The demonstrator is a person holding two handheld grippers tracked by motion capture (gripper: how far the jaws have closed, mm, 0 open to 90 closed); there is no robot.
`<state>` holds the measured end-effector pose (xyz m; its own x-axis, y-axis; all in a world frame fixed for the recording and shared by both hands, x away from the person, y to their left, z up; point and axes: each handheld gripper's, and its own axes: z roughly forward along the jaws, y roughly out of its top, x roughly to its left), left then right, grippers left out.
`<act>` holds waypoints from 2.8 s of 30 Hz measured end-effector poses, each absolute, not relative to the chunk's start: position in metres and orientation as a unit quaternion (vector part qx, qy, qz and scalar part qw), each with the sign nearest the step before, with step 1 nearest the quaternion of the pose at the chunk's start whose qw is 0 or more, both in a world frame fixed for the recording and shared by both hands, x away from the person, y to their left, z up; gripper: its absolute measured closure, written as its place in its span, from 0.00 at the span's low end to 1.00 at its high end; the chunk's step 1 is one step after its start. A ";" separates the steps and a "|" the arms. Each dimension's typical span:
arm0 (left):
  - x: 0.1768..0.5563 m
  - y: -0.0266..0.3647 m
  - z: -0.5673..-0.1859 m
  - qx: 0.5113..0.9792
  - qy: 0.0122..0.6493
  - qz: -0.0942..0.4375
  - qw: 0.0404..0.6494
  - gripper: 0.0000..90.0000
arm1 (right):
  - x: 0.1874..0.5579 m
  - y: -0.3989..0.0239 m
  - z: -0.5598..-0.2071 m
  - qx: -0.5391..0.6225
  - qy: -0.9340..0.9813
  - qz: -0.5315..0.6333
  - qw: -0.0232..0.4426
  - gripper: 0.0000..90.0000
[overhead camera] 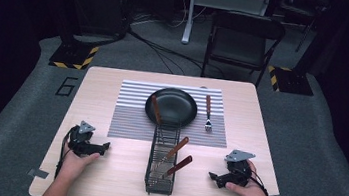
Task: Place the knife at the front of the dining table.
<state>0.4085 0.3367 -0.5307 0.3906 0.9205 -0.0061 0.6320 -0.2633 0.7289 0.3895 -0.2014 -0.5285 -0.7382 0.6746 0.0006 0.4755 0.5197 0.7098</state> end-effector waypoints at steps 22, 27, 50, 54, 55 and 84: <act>0.409 0.335 -0.531 0.760 0.514 0.221 0.332 0.04 | 0.390 -0.201 -0.528 0.334 0.861 0.357 0.138 0.00; 0.408 0.335 -0.531 0.757 0.517 0.221 0.333 0.05 | 0.390 -0.201 -0.528 0.335 0.861 0.358 0.138 0.00; 0.394 0.320 -0.494 0.753 0.510 0.200 0.364 0.39 | 0.390 -0.201 -0.528 0.334 0.861 0.358 0.137 0.00; 0.392 0.314 -0.489 0.757 0.506 0.202 0.362 0.42 | 0.390 -0.201 -0.528 0.333 0.861 0.358 0.139 0.00; 0.392 0.310 -0.485 0.759 0.502 0.200 0.363 0.43 | 0.390 -0.201 -0.528 0.334 0.861 0.358 0.139 0.00; 0.404 0.267 -0.442 0.771 0.469 0.155 0.401 0.49 | 0.390 -0.202 -0.528 0.329 0.863 0.357 0.140 0.00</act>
